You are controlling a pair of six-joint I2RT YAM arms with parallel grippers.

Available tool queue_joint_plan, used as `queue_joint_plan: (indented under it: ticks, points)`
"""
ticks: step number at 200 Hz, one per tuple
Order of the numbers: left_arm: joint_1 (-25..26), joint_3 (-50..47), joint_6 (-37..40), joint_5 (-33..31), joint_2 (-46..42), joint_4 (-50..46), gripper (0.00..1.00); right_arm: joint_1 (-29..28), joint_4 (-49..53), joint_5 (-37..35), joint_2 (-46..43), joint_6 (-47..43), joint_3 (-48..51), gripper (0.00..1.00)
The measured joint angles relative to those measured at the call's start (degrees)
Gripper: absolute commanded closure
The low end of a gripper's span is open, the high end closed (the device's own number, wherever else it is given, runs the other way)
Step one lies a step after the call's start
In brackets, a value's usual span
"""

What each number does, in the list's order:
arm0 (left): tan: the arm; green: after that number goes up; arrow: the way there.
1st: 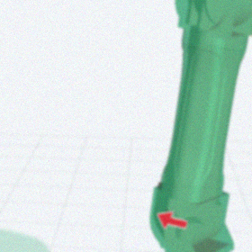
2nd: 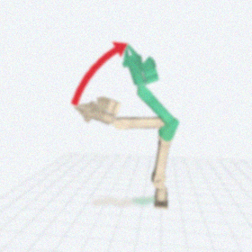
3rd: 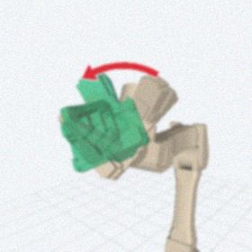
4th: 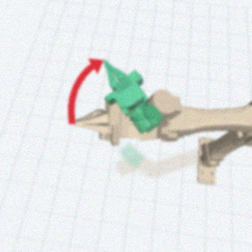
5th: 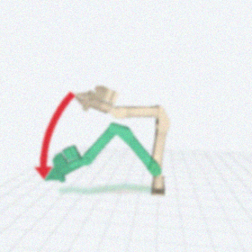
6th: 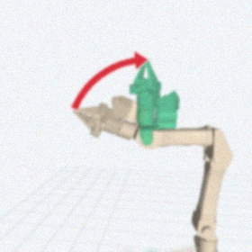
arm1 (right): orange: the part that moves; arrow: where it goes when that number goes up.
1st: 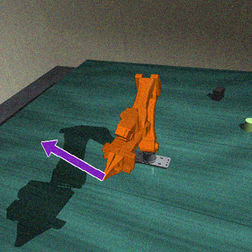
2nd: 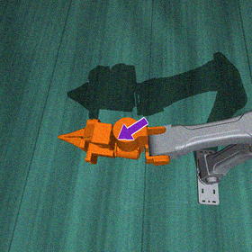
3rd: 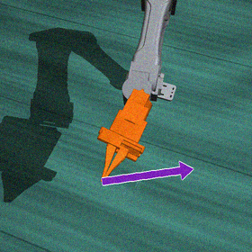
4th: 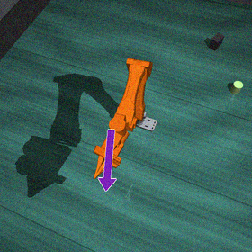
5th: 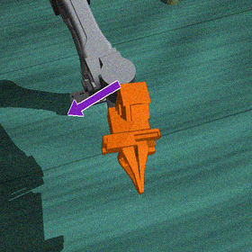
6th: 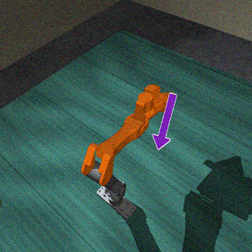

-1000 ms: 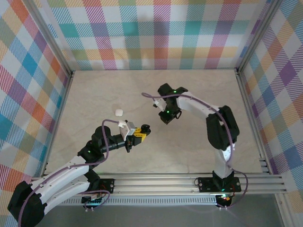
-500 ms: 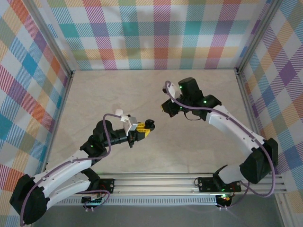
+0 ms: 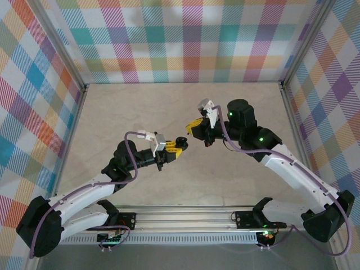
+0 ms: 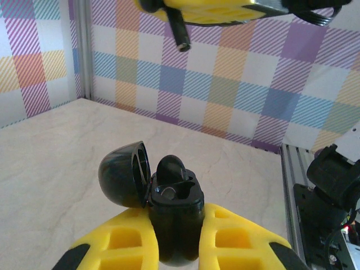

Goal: Insert the wireless bluetooth earbuds into the charging case

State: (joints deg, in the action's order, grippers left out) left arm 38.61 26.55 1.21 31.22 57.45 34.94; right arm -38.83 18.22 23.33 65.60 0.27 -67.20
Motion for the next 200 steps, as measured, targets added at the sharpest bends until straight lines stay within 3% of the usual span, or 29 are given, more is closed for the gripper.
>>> queue_joint_plan:
  ticks: [98, 200]
  points:
    - [0.0, 1.1, -3.2, 0.5, 0.5, 4.9, 1.0, -4.5, -1.9, 1.0, -0.6, -3.8, 1.3, 0.92]
    - [0.0, 1.1, -5.1, 1.4, 0.0, 5.8, 1.0, -6.2, -2.8, 0.1, -0.6, -13.3, 3.5, 0.88]
